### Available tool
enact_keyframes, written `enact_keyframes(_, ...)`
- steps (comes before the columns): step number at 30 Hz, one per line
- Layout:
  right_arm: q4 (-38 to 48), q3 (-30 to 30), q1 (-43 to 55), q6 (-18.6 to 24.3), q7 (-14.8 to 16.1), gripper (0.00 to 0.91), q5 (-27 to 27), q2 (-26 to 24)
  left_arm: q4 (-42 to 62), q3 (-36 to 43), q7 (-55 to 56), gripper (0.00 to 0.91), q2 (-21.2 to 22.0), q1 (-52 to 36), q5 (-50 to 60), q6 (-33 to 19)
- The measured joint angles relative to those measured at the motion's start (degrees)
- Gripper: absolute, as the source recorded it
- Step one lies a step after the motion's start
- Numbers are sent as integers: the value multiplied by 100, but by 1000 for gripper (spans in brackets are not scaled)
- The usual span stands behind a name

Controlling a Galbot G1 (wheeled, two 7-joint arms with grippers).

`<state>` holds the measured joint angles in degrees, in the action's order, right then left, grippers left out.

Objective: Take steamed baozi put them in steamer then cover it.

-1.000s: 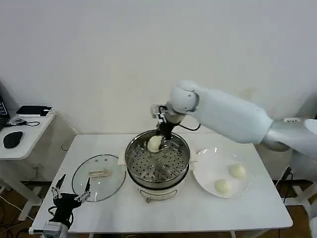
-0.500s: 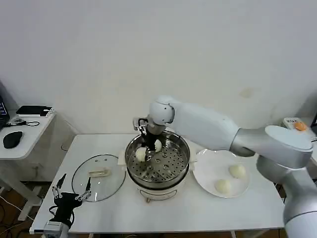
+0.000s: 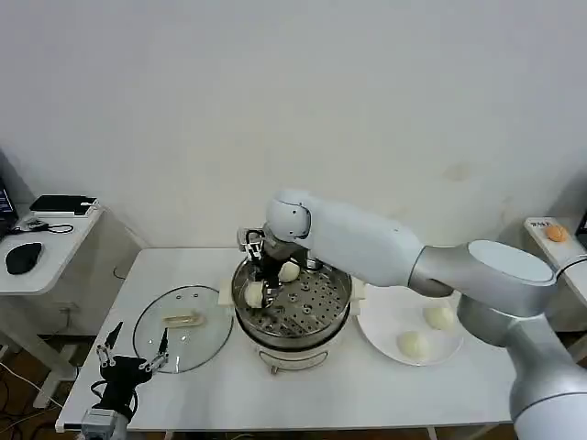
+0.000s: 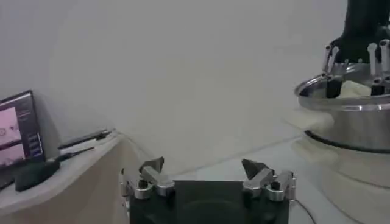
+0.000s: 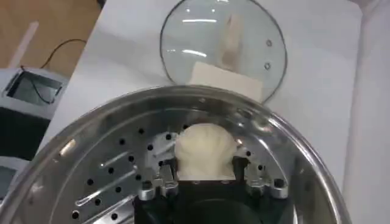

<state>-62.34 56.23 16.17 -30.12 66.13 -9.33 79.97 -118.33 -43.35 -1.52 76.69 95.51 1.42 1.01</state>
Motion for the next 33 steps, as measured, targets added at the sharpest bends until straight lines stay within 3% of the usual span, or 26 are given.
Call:
enact_keyframes(8, -197, -169, 41, -17, 62, 907, -12, -200, 14, 0, -1, 907, 9, 5, 0, 0)
enact_keyframes(13, -537, -312, 122, 16, 167, 907, 4, -591, -30, -25, -8, 907, -10, 25, -10, 0)
enact_keyframes(25, -1852, -968, 83, 162, 440, 907, 20, -2244, -63, 3, -27, 907, -64, 61, -27, 12)
enact_keyframes(33, -2174, -1401, -131, 417, 646, 907, 380, -3308, -92, 32, -5, 907, -50, 82, -69, 6)
